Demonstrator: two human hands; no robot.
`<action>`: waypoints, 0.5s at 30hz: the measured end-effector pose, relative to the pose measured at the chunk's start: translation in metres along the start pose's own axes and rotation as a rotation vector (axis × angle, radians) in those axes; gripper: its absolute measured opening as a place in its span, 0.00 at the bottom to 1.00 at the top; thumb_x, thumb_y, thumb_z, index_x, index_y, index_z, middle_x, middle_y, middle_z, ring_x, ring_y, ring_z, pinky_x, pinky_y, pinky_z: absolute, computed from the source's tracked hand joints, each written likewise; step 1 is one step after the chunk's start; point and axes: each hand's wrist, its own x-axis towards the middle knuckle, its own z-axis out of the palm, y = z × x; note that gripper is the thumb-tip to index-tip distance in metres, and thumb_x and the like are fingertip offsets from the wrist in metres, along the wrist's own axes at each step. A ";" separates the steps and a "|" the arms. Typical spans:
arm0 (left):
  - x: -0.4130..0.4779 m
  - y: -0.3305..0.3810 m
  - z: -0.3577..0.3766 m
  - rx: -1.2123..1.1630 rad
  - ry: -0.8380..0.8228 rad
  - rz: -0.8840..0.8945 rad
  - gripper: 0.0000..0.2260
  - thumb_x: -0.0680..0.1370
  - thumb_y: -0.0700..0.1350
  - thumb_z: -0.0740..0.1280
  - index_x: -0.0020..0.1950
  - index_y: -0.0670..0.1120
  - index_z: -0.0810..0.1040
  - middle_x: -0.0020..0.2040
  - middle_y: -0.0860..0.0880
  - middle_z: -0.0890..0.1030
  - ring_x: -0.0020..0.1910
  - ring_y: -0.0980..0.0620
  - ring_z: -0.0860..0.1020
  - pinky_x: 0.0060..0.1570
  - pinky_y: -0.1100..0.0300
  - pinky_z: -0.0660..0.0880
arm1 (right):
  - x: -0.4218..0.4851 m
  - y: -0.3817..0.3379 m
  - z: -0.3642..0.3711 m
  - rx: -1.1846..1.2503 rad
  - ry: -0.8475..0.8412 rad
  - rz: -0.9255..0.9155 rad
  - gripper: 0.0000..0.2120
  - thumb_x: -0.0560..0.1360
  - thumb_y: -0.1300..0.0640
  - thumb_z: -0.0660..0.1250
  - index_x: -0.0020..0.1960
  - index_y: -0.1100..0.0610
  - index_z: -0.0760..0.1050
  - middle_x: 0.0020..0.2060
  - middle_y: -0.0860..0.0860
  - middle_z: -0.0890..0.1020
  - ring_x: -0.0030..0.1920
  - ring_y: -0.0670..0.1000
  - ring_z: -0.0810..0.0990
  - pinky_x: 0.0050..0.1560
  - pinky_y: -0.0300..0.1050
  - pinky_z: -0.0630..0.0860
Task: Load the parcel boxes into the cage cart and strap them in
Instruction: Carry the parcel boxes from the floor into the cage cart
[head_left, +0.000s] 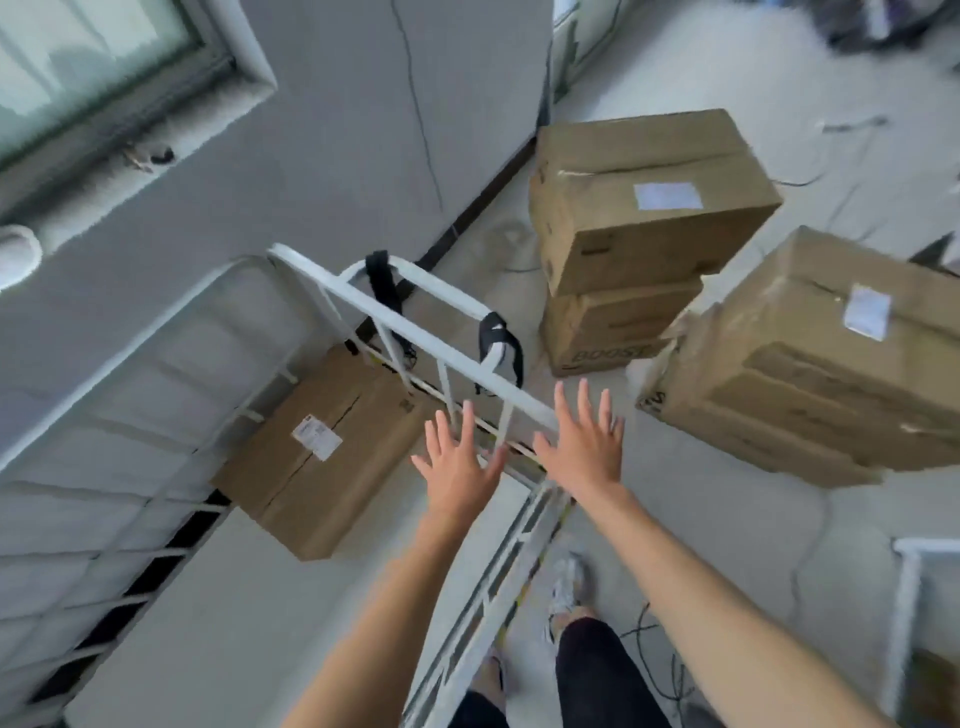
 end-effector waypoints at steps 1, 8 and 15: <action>0.001 0.032 0.009 0.012 -0.015 0.060 0.36 0.79 0.67 0.58 0.82 0.59 0.44 0.83 0.44 0.43 0.81 0.42 0.40 0.72 0.30 0.44 | -0.003 0.029 -0.012 0.009 0.025 0.051 0.38 0.79 0.36 0.56 0.82 0.46 0.44 0.82 0.53 0.46 0.80 0.63 0.43 0.76 0.66 0.49; -0.010 0.245 0.092 0.189 -0.154 0.434 0.36 0.79 0.68 0.56 0.81 0.58 0.42 0.83 0.44 0.44 0.81 0.42 0.41 0.74 0.32 0.45 | -0.037 0.230 -0.079 0.132 0.139 0.378 0.39 0.78 0.38 0.59 0.82 0.47 0.45 0.82 0.54 0.47 0.80 0.63 0.46 0.75 0.66 0.53; -0.023 0.401 0.182 0.195 -0.236 0.552 0.38 0.79 0.66 0.58 0.82 0.57 0.42 0.83 0.44 0.45 0.81 0.43 0.42 0.73 0.31 0.47 | -0.066 0.402 -0.112 0.278 0.226 0.583 0.38 0.78 0.39 0.60 0.82 0.49 0.47 0.81 0.56 0.50 0.80 0.63 0.49 0.75 0.62 0.56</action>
